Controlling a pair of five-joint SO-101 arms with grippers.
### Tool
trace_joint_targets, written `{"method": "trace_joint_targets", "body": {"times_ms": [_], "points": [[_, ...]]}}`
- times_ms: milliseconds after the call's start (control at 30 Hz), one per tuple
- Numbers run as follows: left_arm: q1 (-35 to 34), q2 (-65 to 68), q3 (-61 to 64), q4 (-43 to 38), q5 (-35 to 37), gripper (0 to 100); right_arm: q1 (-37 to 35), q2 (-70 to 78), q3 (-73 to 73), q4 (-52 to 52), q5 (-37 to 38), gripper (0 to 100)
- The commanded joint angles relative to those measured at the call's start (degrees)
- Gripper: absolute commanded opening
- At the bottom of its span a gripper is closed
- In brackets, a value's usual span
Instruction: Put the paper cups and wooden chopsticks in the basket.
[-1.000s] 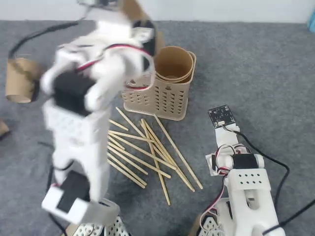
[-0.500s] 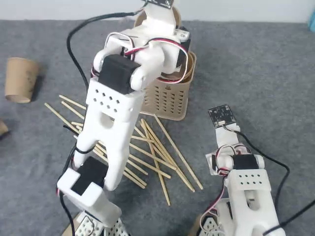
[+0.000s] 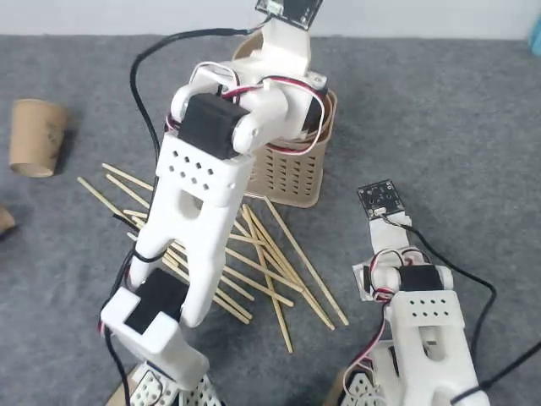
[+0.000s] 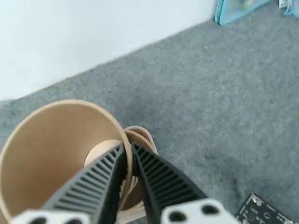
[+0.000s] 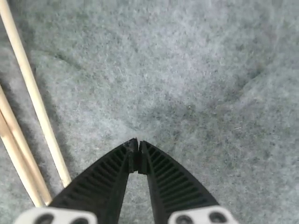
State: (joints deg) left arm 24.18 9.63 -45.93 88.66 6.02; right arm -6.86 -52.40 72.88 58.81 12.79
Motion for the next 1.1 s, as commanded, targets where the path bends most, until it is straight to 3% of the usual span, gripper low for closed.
{"method": "trace_joint_targets", "body": {"times_ms": [0,233,333,500,700,867,1067], "points": [[1.0,-0.3,0.0,0.9,-2.1,1,-0.2,0.3,-0.3,-1.0,0.8,0.9],[1.8,-0.3,1.8,0.8,-7.5,2,-0.2,0.3,-0.2,-1.0,0.7,0.9],[1.1,-0.7,1.7,1.1,-10.1,9,-0.2,0.3,-0.2,-1.0,0.7,0.9],[-3.2,-1.9,-0.7,1.2,-10.4,21,-0.2,0.3,-0.2,-1.0,0.8,0.9],[-8.4,-8.6,-4.5,6.2,-10.6,22,-0.3,0.3,-0.2,-1.0,0.8,0.9],[-17.6,-16.3,-5.1,12.0,-10.6,22,-0.3,0.3,-0.2,-1.0,0.8,0.9],[-38.4,-20.3,3.9,10.5,-10.6,22,-0.5,0.3,-0.1,-1.0,0.8,0.9]]}}
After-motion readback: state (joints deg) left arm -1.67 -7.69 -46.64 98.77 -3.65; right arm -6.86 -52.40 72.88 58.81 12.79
